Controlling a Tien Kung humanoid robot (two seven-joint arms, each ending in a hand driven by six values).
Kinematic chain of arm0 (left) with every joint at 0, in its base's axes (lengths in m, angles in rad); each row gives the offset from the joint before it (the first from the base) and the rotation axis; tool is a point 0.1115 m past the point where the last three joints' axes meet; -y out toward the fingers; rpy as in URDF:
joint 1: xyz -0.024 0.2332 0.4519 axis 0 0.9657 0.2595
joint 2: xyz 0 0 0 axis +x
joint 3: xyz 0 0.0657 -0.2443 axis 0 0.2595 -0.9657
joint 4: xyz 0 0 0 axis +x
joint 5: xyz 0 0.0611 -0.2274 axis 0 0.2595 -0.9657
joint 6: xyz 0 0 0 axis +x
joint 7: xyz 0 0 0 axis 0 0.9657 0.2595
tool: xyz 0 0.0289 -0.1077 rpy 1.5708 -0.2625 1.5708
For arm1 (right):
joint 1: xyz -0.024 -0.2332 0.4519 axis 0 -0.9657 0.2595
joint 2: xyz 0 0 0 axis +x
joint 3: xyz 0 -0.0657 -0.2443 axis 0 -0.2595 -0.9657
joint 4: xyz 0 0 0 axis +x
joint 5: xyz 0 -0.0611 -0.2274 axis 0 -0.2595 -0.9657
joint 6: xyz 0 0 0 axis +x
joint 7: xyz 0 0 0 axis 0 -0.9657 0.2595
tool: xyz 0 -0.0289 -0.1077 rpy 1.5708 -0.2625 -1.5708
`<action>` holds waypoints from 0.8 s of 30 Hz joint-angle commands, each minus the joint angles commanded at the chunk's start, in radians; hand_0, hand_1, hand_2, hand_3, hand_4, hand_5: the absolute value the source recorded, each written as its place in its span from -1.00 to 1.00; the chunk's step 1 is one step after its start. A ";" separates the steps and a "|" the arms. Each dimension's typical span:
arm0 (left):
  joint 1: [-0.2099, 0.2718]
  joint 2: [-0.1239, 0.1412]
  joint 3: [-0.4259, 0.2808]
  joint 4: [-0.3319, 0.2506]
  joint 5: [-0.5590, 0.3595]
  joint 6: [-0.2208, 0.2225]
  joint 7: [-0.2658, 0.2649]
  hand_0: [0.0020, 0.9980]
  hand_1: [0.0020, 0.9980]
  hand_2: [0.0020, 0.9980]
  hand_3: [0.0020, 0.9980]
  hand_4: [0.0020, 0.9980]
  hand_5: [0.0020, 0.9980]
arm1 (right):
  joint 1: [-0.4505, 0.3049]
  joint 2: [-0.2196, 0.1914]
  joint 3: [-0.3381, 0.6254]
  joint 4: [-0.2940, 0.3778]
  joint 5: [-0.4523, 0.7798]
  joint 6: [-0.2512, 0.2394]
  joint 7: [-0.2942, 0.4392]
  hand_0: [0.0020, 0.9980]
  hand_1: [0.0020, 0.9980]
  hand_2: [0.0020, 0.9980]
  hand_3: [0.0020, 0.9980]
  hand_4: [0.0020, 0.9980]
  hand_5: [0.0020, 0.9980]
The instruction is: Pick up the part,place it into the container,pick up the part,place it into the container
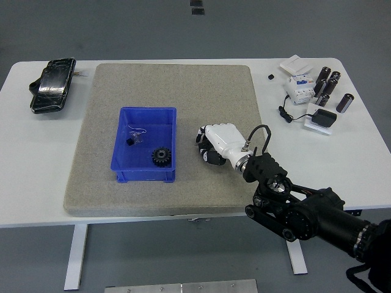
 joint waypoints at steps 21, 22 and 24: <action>0.001 0.000 0.000 0.000 -0.003 0.002 -0.002 0.35 0.29 0.22 0.26 0.37 0.27 | 0.057 0.008 -0.014 0.219 0.035 -0.079 0.007 -0.15 -0.18 -0.13 0.03 -0.36 -1.00; 0.001 0.001 -0.001 0.000 -0.002 0.002 -0.002 0.35 0.29 0.22 0.27 0.38 0.30 | 0.063 0.017 -0.021 0.228 0.042 -0.083 0.006 -0.16 -0.17 -0.14 0.04 -0.36 -1.00; 0.000 0.001 -0.001 0.000 -0.002 0.002 -0.002 0.35 0.29 0.22 0.27 0.38 0.30 | 0.072 0.031 -0.037 0.238 0.056 -0.087 0.006 -0.16 -0.17 -0.14 0.04 -0.36 -1.00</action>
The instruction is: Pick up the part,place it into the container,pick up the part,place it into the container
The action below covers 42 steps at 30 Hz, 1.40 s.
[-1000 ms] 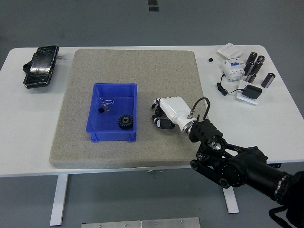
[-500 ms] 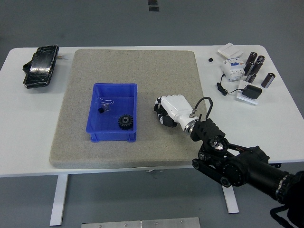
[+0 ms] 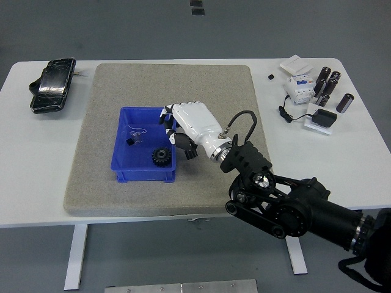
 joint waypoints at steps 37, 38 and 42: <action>0.004 -0.007 -0.011 0.000 0.017 -0.003 0.000 0.34 0.29 0.22 0.27 0.40 0.31 | -0.285 -0.154 0.181 0.147 -0.037 0.151 -0.119 -0.21 0.15 0.82 0.88 0.51 -0.36; 0.004 -0.006 -0.012 0.000 0.019 -0.003 0.000 0.34 0.29 0.22 0.27 0.40 0.31 | -0.269 -0.149 0.158 0.131 -0.034 0.154 -0.120 -0.21 0.15 0.82 0.88 0.51 -0.36; 0.002 -0.007 -0.010 0.000 0.018 -0.003 0.002 0.34 0.29 0.22 0.27 0.40 0.31 | -0.224 -0.135 0.096 0.090 -0.026 0.166 -0.125 -0.22 0.14 0.79 0.86 0.51 -0.36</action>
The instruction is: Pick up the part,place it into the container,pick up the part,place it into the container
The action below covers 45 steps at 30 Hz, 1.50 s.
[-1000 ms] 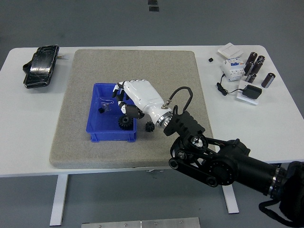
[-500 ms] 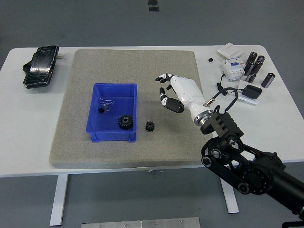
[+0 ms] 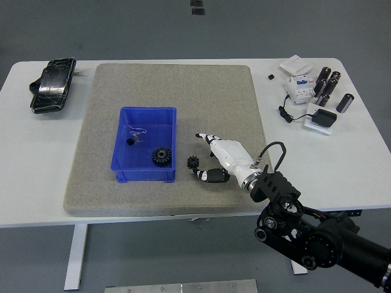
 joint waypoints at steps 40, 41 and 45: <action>-0.003 0.000 0.001 0.000 0.001 0.002 0.001 0.34 0.29 0.22 0.27 0.38 0.29 | 0.098 0.045 -0.117 -0.128 0.017 -0.081 0.040 -0.33 -0.23 -0.25 0.03 0.02 -0.96; -0.003 0.000 0.001 0.000 0.001 0.002 0.001 0.34 0.29 0.22 0.27 0.38 0.29 | 0.099 0.043 -0.114 -0.131 0.013 -0.082 0.041 -0.33 -0.23 -0.25 0.03 0.02 -0.96; -0.004 0.000 0.002 0.000 0.001 0.002 -0.001 0.34 0.29 0.22 0.27 0.38 0.29 | 0.101 0.032 -0.099 -0.138 0.001 -0.085 0.043 -0.33 -0.23 -0.25 0.03 0.02 -0.96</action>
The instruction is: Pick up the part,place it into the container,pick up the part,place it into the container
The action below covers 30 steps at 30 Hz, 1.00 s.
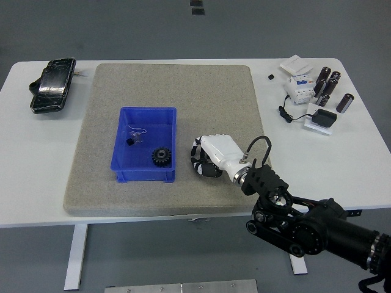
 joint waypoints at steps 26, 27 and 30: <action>0.001 -0.002 0.004 0.000 -0.004 0.000 -0.002 0.34 0.29 0.22 0.27 0.41 0.27 | -0.025 -0.057 0.127 0.122 -0.038 0.077 -0.027 -0.35 -0.07 0.65 0.62 0.41 -0.37; 0.001 -0.002 0.004 0.000 -0.005 0.000 -0.002 0.34 0.29 0.22 0.27 0.41 0.27 | -0.028 -0.064 0.128 0.134 -0.045 0.085 -0.036 -0.35 -0.07 0.65 0.62 0.41 -0.37; 0.002 -0.002 0.003 0.000 -0.004 0.000 0.000 0.34 0.29 0.22 0.27 0.41 0.27 | -0.034 -0.080 0.118 0.159 -0.063 0.109 -0.063 -0.35 -0.07 0.65 0.62 0.41 -0.37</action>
